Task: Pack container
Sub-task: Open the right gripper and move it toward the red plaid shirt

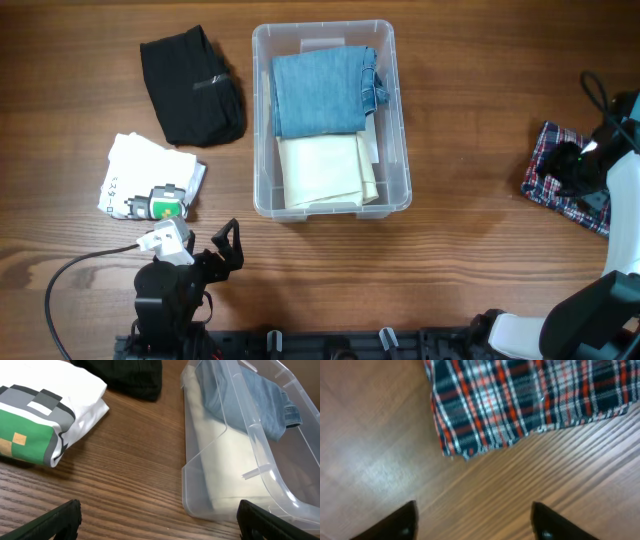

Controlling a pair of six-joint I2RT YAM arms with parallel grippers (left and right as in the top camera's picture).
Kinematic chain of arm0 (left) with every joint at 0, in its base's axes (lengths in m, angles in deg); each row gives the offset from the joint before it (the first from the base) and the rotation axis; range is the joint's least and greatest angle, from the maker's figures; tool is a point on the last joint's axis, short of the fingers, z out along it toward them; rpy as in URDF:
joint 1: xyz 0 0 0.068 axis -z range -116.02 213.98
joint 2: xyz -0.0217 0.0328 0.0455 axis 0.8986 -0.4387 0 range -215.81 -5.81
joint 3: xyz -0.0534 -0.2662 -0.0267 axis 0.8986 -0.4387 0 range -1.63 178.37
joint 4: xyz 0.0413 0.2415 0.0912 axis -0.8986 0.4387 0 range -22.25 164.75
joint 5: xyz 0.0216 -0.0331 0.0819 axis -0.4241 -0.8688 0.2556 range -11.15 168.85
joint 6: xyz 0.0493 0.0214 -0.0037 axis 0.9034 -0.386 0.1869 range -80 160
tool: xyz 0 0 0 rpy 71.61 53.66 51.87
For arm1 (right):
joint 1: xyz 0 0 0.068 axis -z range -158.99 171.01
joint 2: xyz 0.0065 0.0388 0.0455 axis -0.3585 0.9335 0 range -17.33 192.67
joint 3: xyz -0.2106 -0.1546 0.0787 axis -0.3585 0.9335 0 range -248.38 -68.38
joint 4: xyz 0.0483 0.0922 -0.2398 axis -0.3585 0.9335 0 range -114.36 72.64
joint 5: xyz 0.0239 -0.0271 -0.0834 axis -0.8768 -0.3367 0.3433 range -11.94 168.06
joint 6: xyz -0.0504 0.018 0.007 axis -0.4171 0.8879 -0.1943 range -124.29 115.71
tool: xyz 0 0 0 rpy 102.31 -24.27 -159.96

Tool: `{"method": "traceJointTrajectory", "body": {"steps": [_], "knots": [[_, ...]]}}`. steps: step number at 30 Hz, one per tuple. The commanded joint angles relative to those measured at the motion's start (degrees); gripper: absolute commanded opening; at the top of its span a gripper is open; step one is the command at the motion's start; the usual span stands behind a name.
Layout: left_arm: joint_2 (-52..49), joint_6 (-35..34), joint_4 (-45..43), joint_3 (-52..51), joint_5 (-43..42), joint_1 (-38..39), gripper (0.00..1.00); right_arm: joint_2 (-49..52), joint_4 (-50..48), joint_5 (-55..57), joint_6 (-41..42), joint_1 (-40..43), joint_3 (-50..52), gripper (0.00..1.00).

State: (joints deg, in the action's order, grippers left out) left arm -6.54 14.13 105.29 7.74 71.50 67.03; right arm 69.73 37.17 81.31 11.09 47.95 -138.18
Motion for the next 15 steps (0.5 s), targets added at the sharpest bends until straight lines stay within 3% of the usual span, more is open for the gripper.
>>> {"method": "traceJointTrajectory", "body": {"steps": [1, 7, 8, 9, 10, 15], "knots": [[0.57, -0.28, -0.17, -0.2, -0.28, 0.04, 1.0, -1.2, -2.4, -0.83, 1.33, 5.84, 0.07, 0.92], [0.57, -0.28, -0.17, -0.2, -0.28, 0.04, 1.0, -1.14, -6.69, -12.41, 2.05, 20.22, 0.07, 0.9], [0.57, -0.28, -0.17, -0.2, -0.28, 0.04, 1.0, -1.14, -7.78, -13.55, 2.89, 21.77, 0.07, 0.77], [0.57, -0.28, -0.17, -0.2, -0.28, 0.04, 1.0, -1.14, -8.68, -14.25, 2.93, 22.86, 0.07, 0.26], [0.57, -0.28, -0.17, -0.2, -0.28, 0.04, 1.0, -1.14, -9.44, -14.27, 3.87, 23.65, 0.07, 0.04], [0.57, -0.28, -0.17, -0.2, -0.28, 0.04, 1.0, 0.98, -12.96, -10.97, 5.81, 25.03, 0.09, 0.04]]}}
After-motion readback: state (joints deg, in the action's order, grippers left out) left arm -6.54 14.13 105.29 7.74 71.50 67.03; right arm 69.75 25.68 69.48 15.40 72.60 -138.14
